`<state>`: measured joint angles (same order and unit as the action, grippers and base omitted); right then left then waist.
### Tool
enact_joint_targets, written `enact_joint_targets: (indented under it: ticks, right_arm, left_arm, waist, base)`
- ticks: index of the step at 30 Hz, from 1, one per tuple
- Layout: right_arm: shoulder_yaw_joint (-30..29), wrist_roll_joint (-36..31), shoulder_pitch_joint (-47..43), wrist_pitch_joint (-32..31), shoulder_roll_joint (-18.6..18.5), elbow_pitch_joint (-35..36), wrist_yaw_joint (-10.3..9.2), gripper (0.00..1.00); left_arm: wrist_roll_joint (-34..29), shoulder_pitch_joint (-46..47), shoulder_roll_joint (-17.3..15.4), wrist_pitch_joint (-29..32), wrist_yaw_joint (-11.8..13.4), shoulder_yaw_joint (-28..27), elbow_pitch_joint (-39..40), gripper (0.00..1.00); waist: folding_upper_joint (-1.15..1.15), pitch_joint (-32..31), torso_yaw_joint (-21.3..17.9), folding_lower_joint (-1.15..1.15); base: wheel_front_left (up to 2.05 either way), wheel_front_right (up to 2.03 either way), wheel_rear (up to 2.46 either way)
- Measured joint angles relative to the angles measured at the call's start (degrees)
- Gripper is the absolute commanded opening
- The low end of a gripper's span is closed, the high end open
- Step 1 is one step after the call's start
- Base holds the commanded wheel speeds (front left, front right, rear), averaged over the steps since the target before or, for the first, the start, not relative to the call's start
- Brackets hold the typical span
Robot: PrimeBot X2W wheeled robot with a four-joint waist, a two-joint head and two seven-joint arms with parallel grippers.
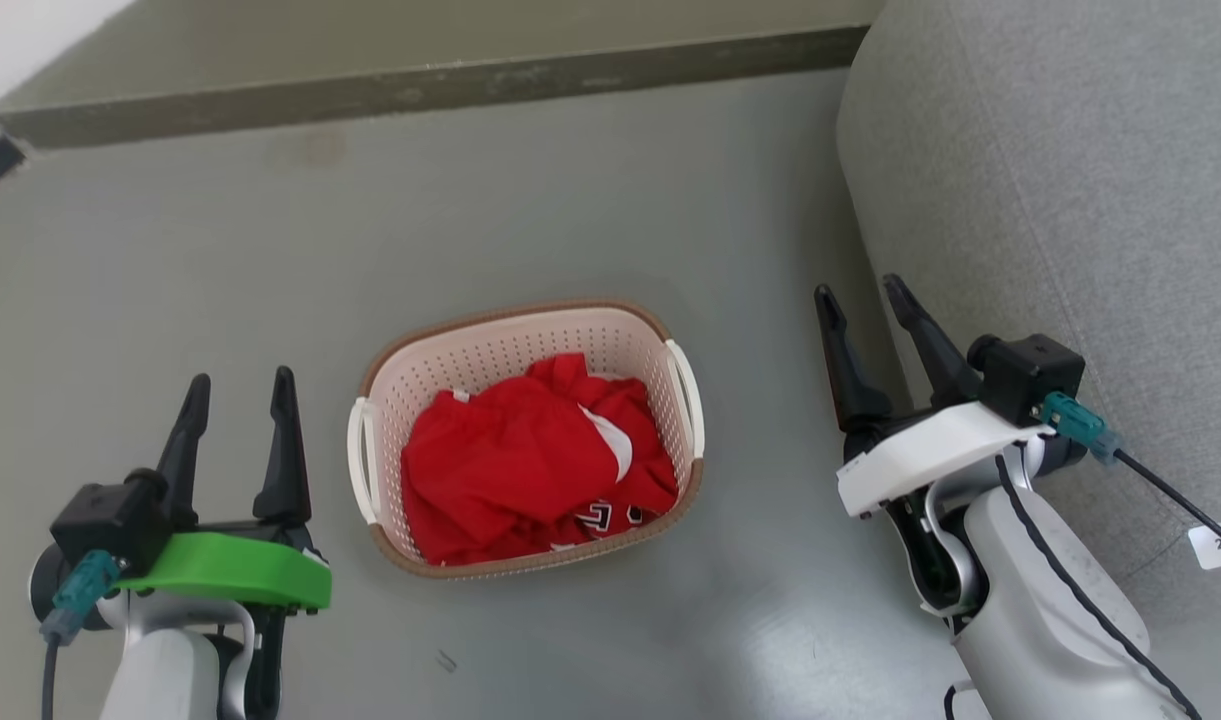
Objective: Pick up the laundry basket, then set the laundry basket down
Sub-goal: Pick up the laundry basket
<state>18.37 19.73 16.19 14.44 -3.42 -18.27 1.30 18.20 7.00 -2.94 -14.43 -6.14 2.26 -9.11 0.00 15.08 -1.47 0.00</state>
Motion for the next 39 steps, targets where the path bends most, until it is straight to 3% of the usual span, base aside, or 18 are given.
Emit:
enact_joint_targets:
  ticks: [23,39]
  right_arm:
    - [3.5,1.4,7.4,0.1,0.0,-1.1,-1.34,1.0]
    - [5.2,4.0,13.4,0.1,-0.1,-9.9,-1.42,1.0]
  left_arm:
    - [1.6,7.6,-2.6,0.0,-0.7,-0.2,-5.5,1.0]
    - [2.2,15.4,-3.8,0.0,-0.9,2.0,-14.9,1.0]
  waist:
    - [0.0,11.3,-1.1,0.0]
    - [0.0,19.5,-0.8,0.01]
  base:
    - [0.0,0.0,0.0]
    - [0.0,0.0,0.0]
